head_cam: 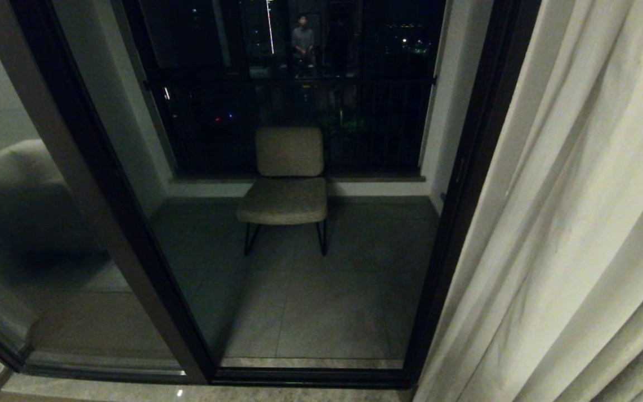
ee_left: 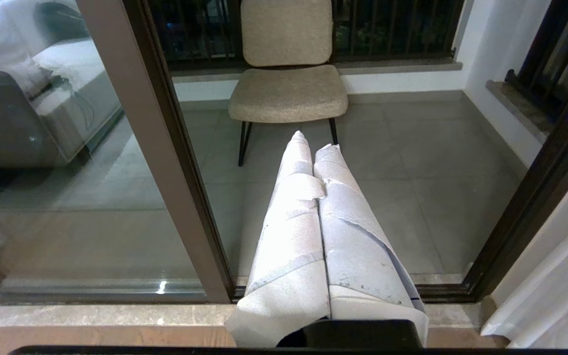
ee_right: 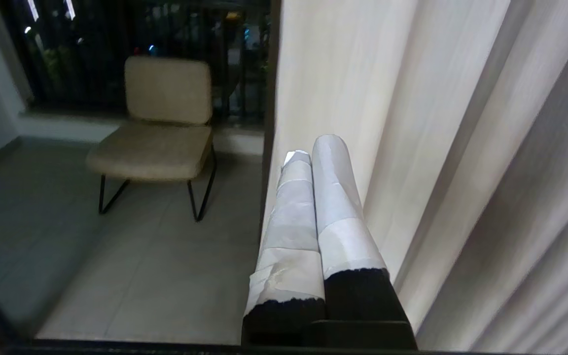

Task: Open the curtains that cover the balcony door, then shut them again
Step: Close the inner curtains on both sides

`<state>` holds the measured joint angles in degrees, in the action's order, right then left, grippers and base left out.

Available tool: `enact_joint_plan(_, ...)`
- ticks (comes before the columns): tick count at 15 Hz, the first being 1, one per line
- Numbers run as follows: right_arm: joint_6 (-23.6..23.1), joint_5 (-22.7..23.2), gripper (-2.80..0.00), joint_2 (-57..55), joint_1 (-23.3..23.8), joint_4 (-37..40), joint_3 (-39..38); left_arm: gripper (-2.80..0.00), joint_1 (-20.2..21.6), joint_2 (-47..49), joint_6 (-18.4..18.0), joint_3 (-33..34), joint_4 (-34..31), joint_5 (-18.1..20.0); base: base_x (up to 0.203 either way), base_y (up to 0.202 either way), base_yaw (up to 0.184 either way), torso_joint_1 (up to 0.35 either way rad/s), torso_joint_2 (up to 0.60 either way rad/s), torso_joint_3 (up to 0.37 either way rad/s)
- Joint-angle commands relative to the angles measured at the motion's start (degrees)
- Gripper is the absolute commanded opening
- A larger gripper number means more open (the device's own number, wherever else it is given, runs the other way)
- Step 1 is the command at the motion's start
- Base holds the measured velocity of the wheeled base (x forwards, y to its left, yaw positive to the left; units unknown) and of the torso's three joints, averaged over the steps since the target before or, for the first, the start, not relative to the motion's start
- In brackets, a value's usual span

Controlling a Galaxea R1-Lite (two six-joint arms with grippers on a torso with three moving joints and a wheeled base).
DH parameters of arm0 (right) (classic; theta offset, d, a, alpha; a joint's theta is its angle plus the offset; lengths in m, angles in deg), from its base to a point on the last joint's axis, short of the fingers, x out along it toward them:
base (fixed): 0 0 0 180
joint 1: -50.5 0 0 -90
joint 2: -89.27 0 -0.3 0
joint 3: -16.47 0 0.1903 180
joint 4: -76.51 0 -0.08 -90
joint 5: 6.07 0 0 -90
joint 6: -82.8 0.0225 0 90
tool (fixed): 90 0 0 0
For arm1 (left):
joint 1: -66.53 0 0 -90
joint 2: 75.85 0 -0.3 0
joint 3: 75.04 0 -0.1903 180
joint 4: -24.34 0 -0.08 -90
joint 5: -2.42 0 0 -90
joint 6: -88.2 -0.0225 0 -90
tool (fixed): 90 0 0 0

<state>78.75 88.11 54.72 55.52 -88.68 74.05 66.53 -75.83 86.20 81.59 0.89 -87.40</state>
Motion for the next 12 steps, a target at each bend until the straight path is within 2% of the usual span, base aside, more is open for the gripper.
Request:
enact_joint_plan(1, 0.24, 0.11, 0.00, -8.14, 0.85, -3.35, 3.28, -2.80, 0.00, -0.02, -0.02, 0.00, 0.00, -0.01, 0.000, 0.000, 0.000, 0.000, 0.00, 0.000)
enact_joint_plan(8, -0.57, -0.33, 0.00, -18.94, 0.92, -7.07, 12.42, -2.80, 0.00, -0.02, -0.02, 0.00, 0.00, -0.01, 0.000, 0.000, 0.000, 0.000, 0.00, 0.000)
enact_joint_plan(12, -2.11, -1.17, 0.00, -26.04, 1.23, -13.32, 15.93, -2.80, 0.00, -0.02, 0.05, 0.00, 0.00, -0.01, 0.000, 0.000, 0.000, 0.000, 0.00, 0.000)
